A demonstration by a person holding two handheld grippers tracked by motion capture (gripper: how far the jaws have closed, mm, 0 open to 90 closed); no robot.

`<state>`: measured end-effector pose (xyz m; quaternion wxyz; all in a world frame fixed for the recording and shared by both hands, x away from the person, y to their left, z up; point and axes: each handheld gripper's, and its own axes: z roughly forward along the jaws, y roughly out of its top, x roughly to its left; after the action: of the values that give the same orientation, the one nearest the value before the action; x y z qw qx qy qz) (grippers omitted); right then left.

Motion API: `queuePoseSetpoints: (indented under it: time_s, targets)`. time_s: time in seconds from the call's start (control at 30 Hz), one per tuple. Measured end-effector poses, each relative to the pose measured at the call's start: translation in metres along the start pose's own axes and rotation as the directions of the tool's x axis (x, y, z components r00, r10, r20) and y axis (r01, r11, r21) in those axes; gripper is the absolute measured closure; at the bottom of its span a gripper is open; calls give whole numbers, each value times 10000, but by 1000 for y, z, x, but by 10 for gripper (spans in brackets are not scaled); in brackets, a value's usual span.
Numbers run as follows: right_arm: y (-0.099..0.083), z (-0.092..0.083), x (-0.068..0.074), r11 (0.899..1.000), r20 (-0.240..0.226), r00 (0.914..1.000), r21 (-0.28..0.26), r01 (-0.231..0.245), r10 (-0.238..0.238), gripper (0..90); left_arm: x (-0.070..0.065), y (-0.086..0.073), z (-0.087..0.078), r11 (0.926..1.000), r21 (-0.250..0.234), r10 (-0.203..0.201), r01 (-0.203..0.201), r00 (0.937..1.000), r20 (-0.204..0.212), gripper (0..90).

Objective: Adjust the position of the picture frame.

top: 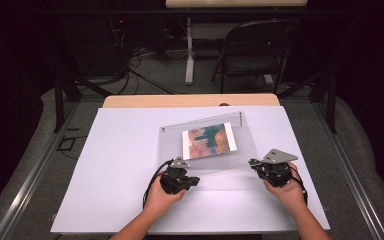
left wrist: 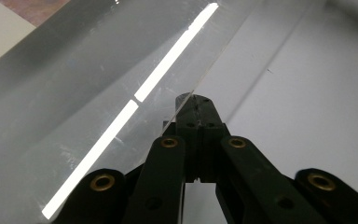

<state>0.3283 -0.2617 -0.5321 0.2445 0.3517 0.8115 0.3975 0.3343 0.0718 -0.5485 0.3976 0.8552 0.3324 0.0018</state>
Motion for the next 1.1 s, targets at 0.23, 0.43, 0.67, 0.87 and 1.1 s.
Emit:
queuePoseSetpoints:
  time_s: [0.23, 0.43, 0.67, 0.87, 1.1]
  targets:
    - [3, -5, 17, 10000, -296, 9995, -10, 66, -66, 854, 13, 3, -7, 9987, -173, -490, 485, 9985, -245, 900]
    - [4, -8, 35, 10000, -692, 9976, 0, 27, -26, 853, 30, 5, -11, 9950, -332, -956, 940, 9940, -534, 900]
    - [7, -8, 52, 9995, -1203, 9926, -231, -195, 166, 851, 47, 10, -10, 9912, -422, -1286, 1256, 9888, -762, 900]
    - [13, -4, 72, 9988, -1612, 9865, -341, -353, 293, 849, 65, 18, -13, 9879, -442, -1525, 1484, 9818, -1129, 900]
    - [20, 8, 87, 9971, -1721, 9832, -353, -681, 610, 851, 89, 31, -7, 9811, -414, -1932, 1891, 9706, -1439, 900]
